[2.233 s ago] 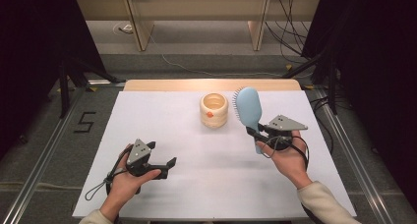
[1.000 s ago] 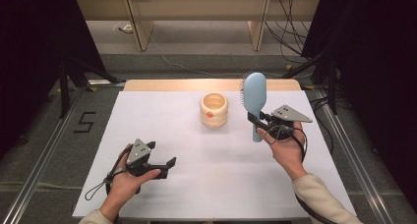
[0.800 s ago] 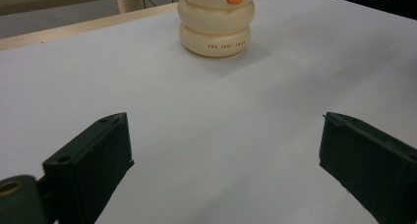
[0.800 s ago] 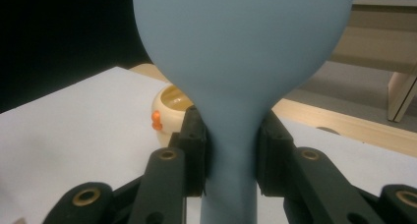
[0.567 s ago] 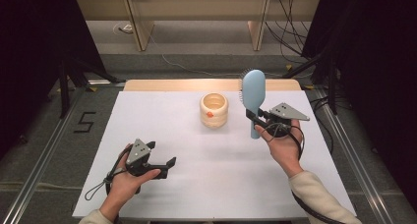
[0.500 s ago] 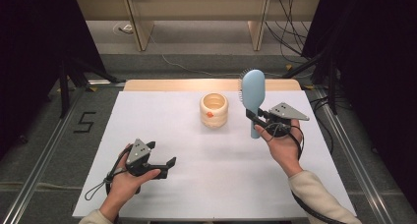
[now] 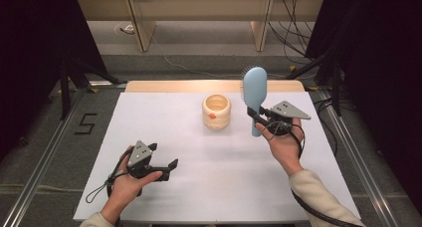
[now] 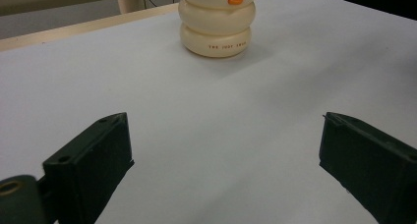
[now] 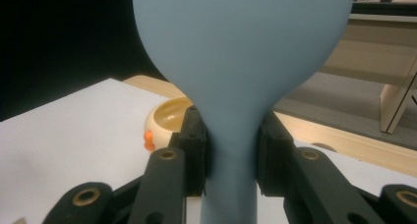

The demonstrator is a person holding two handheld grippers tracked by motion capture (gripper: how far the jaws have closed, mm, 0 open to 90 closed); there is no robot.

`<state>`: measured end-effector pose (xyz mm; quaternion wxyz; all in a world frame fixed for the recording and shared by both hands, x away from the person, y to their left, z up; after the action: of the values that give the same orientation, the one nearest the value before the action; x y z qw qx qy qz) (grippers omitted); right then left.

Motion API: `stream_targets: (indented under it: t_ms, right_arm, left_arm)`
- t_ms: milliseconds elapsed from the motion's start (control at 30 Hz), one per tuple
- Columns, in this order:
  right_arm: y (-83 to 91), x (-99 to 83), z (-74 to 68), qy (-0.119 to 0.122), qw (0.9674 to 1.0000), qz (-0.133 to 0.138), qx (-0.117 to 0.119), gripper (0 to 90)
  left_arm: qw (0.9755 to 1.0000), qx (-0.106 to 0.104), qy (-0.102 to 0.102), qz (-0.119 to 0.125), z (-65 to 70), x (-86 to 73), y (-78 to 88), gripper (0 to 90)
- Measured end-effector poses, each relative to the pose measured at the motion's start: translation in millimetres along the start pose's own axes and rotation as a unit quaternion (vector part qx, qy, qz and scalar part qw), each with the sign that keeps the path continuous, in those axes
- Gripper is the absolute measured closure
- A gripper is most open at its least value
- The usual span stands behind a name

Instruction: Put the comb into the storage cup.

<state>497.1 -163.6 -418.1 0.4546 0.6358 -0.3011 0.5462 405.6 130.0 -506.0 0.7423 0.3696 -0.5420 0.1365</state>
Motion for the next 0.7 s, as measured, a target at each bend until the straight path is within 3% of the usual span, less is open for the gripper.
stream_targets:
  t_ms: [700]
  right_arm:
    - [-3.1, 8.7, -2.4, -0.004, 0.9999, 0.011, 0.002, 70.5]
  left_arm:
    - [1.0, 0.002, -0.001, 0.001, -0.4, -0.1, 0.2, 5.3]
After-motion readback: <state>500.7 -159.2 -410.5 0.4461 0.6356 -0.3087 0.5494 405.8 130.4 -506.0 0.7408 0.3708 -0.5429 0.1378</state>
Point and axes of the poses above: each handheld gripper's, and its own axes: y roughly backward along the jaws, x roughly out of its top, z roughly to its right, the point moved 9 cm from there along -y, roughly forward along the jaws, and after that the axes turned 9 degrees about -x, right-handed, at the moved point
